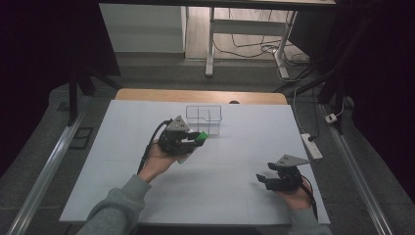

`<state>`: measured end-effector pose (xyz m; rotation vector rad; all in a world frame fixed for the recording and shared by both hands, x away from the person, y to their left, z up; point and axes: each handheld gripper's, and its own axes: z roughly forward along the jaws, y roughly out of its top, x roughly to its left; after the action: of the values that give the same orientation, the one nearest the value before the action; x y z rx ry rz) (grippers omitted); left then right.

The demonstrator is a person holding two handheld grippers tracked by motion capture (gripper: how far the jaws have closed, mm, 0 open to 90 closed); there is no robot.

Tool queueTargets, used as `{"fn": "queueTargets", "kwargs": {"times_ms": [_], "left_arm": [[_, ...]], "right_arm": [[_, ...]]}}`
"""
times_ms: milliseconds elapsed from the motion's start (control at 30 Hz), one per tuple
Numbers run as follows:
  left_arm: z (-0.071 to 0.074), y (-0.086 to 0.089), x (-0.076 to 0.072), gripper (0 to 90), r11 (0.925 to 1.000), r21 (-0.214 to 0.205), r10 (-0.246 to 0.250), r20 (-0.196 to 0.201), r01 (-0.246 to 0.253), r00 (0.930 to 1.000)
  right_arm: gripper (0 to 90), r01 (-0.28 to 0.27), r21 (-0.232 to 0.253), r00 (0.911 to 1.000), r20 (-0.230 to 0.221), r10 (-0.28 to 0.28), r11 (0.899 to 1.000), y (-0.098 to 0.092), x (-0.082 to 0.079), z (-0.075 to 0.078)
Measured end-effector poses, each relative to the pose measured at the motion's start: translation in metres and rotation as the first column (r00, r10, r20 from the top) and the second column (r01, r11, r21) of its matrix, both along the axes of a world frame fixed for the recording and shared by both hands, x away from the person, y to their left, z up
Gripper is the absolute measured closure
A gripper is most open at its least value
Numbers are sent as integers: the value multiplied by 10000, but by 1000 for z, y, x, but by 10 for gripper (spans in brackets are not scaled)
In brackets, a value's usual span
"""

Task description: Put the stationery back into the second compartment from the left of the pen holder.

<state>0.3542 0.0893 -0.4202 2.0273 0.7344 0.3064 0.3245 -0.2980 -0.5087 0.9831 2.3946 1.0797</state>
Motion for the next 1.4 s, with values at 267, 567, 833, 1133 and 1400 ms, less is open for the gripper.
{"fn": "queueTargets", "kwargs": {"times_ms": [267,567,833,1133,1400], "left_arm": [[25,-5,24,665,9999,-141,10,513,-2,9987],[35,-12,53,664,9991,-269,344,845,-322,9958],[31,-13,84,664,9972,-604,494,852,-443,9951],[27,-18,117,664,9940,-871,736,908,-657,9932],[21,-19,141,663,9906,-1197,782,1012,-659,9918]], "right_arm": [[312,-19,-10,10000,-12,19,10000,0,0,0],[316,-9,-3,10000,-33,9,10000,1,0,-2],[315,-25,12,10000,-65,26,10000,0,0,-1],[315,-10,-9,10000,-88,10,10000,-1,1,-2],[315,13,-4,9999,-100,-13,10000,-3,1,-3]]}}
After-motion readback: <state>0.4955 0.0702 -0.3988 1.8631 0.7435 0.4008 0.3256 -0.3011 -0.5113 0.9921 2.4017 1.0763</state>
